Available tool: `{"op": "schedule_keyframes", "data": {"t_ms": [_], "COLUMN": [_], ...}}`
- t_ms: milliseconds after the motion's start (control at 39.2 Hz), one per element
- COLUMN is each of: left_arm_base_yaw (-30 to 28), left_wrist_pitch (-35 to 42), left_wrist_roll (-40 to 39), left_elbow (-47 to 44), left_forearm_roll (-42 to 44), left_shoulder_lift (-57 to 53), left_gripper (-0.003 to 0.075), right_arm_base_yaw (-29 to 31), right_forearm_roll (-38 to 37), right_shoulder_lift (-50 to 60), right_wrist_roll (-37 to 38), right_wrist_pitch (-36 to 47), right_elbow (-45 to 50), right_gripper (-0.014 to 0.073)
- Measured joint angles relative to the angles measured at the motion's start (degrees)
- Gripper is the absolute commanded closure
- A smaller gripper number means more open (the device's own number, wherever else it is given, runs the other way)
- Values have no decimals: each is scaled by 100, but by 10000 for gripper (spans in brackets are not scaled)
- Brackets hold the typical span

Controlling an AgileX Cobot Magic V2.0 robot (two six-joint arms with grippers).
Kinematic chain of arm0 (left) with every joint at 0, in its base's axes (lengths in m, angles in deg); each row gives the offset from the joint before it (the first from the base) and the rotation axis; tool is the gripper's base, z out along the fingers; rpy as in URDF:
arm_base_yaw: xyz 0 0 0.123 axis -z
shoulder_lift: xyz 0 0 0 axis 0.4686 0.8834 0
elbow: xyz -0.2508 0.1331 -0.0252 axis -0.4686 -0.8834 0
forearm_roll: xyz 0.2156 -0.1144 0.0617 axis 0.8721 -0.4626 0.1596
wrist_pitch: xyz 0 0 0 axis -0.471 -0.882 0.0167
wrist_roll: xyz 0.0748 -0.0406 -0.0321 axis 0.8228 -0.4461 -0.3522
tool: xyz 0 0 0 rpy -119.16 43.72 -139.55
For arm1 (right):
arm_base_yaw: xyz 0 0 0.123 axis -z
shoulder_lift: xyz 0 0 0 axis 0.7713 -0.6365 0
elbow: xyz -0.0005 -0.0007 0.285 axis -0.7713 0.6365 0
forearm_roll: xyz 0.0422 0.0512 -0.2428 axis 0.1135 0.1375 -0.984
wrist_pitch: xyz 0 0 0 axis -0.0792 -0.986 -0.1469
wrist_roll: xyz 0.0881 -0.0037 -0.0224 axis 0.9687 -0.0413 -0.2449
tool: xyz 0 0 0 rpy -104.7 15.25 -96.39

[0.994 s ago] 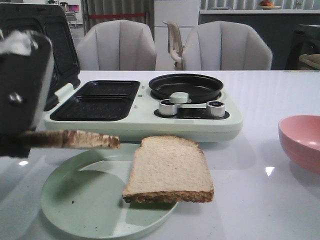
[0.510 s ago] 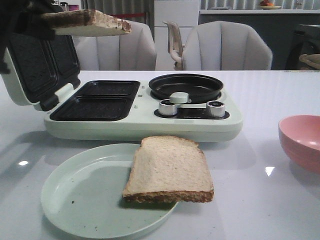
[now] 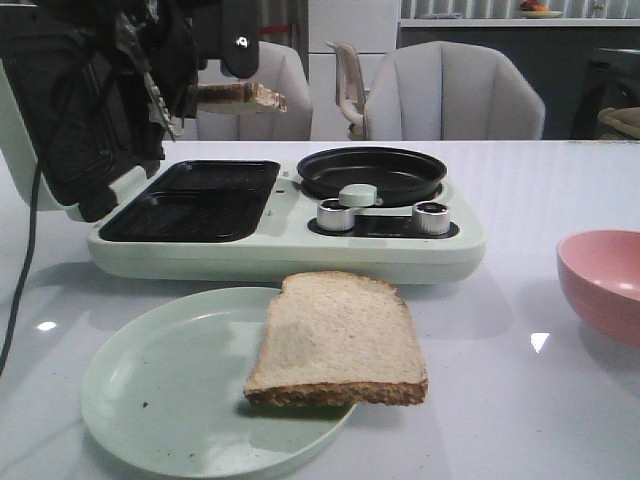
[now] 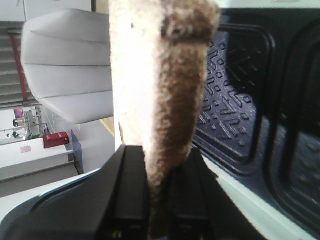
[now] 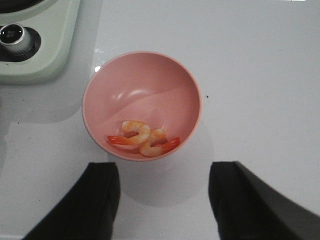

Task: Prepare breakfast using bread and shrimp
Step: 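Lower the bread into the farther sandwich-maker plate and release it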

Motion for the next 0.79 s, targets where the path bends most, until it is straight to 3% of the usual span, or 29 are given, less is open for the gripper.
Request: {"op": "schedule_keyframes", "data": {"t_ms": [357, 433, 611, 790], "left_arm_base_yaw": [-333, -360, -372, -372], "left_wrist_pitch": [124, 124, 160, 166], "left_wrist_roll": [0, 0, 0, 0], "left_elbow": [829, 849, 849, 862], "left_forearm_roll": [332, 357, 357, 302], "left_shoulder_lift": [1083, 1179, 1268, 1268], "left_gripper": [601, 540, 310, 273], "right_arm_base_yaw": [0, 0, 0, 0], "right_forearm_roll": [0, 0, 0, 0], "right_shoulder_lift": [0, 0, 0, 0], "right_wrist_roll": [0, 0, 0, 0], "right_wrist_pitch": [0, 0, 0, 0], "right_elbow": [0, 0, 0, 0], "right_gripper": [88, 88, 88, 88]}}
